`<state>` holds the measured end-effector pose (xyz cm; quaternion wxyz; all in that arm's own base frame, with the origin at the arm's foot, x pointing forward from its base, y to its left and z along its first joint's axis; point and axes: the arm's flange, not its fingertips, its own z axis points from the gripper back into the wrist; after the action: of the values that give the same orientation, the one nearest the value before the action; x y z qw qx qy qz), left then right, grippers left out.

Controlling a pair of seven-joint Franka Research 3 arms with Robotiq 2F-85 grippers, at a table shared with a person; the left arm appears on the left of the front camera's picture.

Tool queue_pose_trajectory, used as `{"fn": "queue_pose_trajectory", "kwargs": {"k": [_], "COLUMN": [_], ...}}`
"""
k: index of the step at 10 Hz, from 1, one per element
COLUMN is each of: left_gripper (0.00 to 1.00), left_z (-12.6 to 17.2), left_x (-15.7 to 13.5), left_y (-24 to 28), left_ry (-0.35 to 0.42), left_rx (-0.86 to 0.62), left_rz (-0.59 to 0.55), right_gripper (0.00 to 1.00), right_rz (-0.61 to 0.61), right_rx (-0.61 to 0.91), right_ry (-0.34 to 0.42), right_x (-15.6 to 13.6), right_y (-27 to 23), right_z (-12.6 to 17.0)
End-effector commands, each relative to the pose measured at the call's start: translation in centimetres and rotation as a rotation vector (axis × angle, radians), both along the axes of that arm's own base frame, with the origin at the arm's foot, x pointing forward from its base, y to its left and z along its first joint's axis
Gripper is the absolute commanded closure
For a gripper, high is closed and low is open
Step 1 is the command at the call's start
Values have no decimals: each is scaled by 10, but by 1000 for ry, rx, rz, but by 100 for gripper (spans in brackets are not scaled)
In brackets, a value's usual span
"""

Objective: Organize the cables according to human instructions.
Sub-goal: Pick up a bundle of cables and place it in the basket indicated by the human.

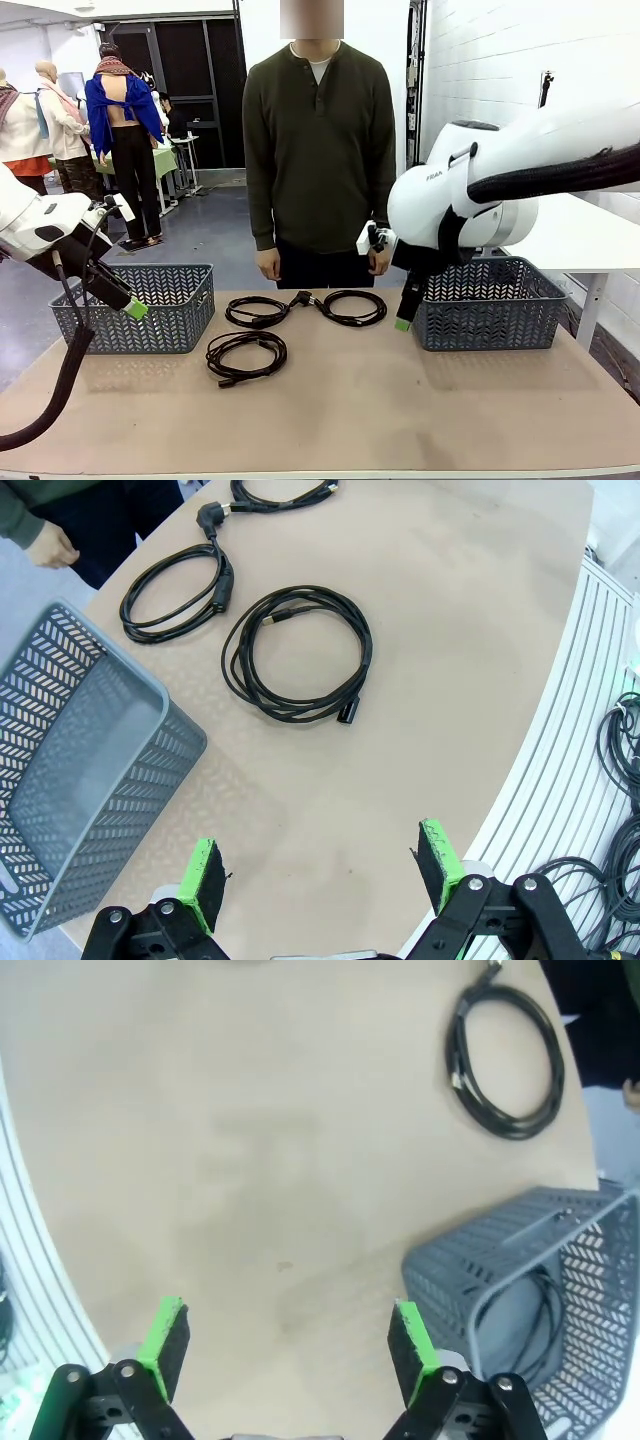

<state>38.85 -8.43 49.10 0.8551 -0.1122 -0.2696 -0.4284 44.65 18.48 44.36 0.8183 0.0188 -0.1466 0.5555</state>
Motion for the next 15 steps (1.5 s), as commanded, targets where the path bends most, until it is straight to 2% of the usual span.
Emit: {"fn": "queue_pose_trajectory", "kwargs": {"k": [1,2,15], "left_gripper": [0,0,0], "left_z": [-2,-2,-2], "left_x": [2,2,2], "left_y": [3,3,3], "left_ry": [1,1,1], "left_rx": [-15,-15,-15], "left_rz": [-23,-23,-23], "right_gripper": [0,0,0], "right_rz": [25,0,0], "right_rx": [37,0,0], "right_ry": [-12,0,0], "right_x": [-7,0,0], "right_y": [3,0,0], "right_z": [-9,0,0]}}
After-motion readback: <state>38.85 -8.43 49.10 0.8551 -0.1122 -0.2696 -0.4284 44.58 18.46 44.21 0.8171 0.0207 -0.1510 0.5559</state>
